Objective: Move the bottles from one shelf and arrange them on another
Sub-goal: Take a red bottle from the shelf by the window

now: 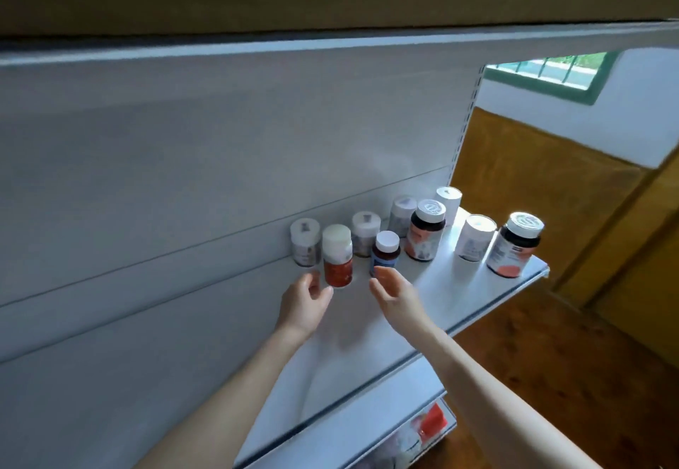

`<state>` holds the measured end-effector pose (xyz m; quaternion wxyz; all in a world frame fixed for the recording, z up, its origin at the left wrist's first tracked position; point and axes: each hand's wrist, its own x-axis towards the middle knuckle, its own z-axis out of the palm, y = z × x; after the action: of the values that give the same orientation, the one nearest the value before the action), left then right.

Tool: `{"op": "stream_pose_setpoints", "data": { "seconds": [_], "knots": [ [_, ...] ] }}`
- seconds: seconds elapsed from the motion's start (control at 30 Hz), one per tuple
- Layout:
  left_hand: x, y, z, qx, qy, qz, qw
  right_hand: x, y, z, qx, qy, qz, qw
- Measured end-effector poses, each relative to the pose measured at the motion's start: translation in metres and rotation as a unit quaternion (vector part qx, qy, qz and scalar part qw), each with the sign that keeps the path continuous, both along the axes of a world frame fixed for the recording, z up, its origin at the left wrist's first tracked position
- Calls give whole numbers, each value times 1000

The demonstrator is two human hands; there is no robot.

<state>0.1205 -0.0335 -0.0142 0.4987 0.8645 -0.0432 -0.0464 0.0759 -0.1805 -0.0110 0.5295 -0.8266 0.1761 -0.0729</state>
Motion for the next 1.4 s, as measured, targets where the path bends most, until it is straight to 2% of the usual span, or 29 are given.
{"op": "stream_pose_setpoints", "data": {
  "seconds": [0.13,0.27,0.5,0.6,0.7,0.87,1.1,1.4],
  "knots": [
    [19,-16,-5,-1,-7,8,1000,35,-7,-11,-22,26,101,994],
    [25,-25,-12,-20,10,14,1000,48,-13,-19,1,35,176,984],
    [14,-14,-11,-81,6,43,996,45,-19,-14,22,0,223,975],
    [0,2,-4,-117,13,65,991,43,-10,0,73,-26,240,968],
    [-15,23,14,-178,3,93,980,42,7,21,138,-43,292,945],
    [-48,67,47,-197,-25,143,970,33,50,45,200,-56,370,906],
    [-108,136,59,-227,-69,237,942,3,137,49,260,-15,429,865],
    [-222,249,47,-271,-95,351,891,-87,272,47,258,21,497,828]
  ]
}}
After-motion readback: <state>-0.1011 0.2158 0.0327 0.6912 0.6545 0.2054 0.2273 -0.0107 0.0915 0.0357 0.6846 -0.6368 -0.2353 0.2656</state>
